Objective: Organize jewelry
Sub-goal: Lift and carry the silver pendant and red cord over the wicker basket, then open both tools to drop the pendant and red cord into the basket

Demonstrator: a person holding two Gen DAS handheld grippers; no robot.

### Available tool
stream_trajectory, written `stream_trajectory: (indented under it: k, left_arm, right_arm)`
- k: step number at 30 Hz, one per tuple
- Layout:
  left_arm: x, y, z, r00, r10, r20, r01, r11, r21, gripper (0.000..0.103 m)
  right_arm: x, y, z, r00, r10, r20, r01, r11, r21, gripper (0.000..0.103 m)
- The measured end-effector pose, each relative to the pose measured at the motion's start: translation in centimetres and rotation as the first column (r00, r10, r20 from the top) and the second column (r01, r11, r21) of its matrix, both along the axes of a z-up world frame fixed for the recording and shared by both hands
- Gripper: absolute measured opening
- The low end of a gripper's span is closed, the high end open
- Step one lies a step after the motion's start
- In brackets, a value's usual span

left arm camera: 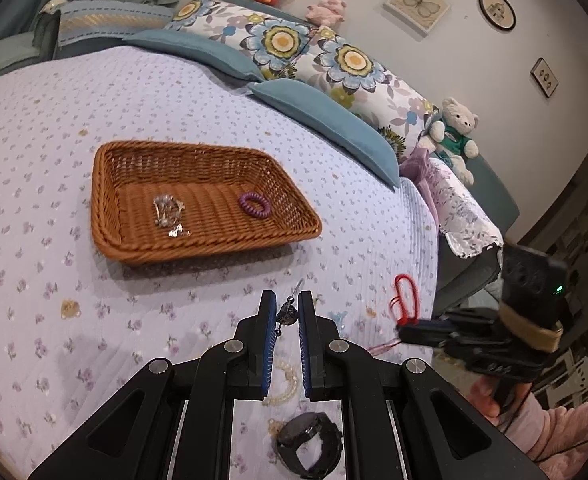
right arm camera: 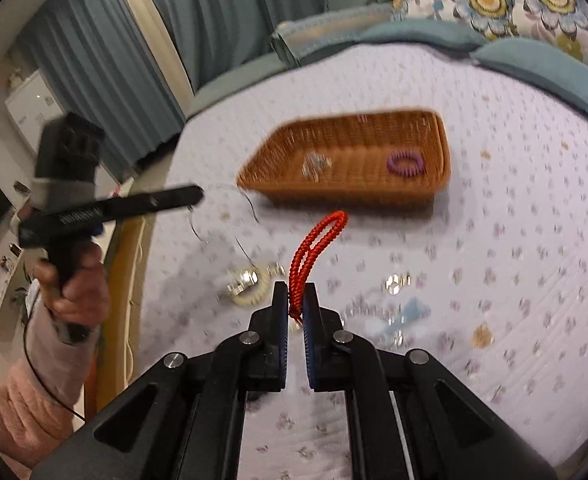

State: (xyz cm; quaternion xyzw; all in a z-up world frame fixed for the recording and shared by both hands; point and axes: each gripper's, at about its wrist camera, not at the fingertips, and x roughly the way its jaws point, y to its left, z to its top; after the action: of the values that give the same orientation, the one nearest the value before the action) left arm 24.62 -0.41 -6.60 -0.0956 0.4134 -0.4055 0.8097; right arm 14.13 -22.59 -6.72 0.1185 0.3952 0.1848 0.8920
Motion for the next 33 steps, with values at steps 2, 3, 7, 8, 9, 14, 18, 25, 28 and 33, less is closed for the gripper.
stream_trajectory:
  k: [2,3,7,8,9,14,18,25,28,33]
  left_arm:
    - [0.3,-0.3,0.5,1.000,-0.003,0.009,0.003,1.000,-0.002,0.011]
    - [0.5,-0.5,0.7,1.000,-0.006,0.014,0.006,1.000,-0.003,0.011]
    - [1.6,-1.4,1.5,0.999,-0.017,0.033,0.017,1.000,0.001,0.011]
    - [1.9,-1.6,1.8,0.999,-0.020,0.038,0.020,1.000,-0.001,0.011]
    - [2.3,-1.8,2.0,0.999,-0.021,0.042,0.021,1.000,-0.001,0.011]
    - [5.3,-3.0,3.6,0.998,-0.012,0.064,0.013,1.000,-0.020,0.011]
    - [8.6,-3.6,4.2,0.999,0.007,0.041,-0.005,0.998,-0.061,0.011]
    - [13.9,-4.9,1.2,0.997,0.066,-0.043,-0.068,0.996,-0.063,0.011]
    - [15.8,-5.3,-1.7,0.988,0.100,-0.117,-0.107,0.993,-0.054,0.011]
    - [16.9,-5.9,-6.0,0.972,0.118,-0.204,-0.127,0.991,-0.031,0.011]
  right_arm:
    - [0.4,-0.3,0.7,1.000,0.002,0.016,-0.003,1.000,0.014,0.011]
    - [0.8,-0.3,1.1,1.000,-0.003,0.026,0.002,1.000,0.011,0.011]
    - [2.3,-0.6,2.3,0.998,-0.020,0.054,0.019,1.000,0.007,0.011]
    - [2.7,-0.7,2.7,0.998,-0.026,0.062,0.025,1.000,0.002,0.011]
    - [3.3,-0.9,3.1,0.997,-0.034,0.076,0.034,0.999,-0.004,0.011]
    - [7.2,-1.8,5.5,0.987,-0.081,0.138,0.084,0.996,-0.015,0.011]
    - [11.6,-1.6,6.5,0.984,-0.089,0.153,0.100,0.993,-0.065,0.011]
    - [19.4,-1.0,3.1,0.993,-0.104,0.061,0.110,0.988,-0.107,0.010]
    - [21.8,-0.8,-0.2,0.994,-0.110,-0.014,0.107,0.986,-0.128,0.010]
    - [24.1,-0.8,-4.5,0.987,-0.091,-0.134,0.077,0.991,-0.106,0.010]
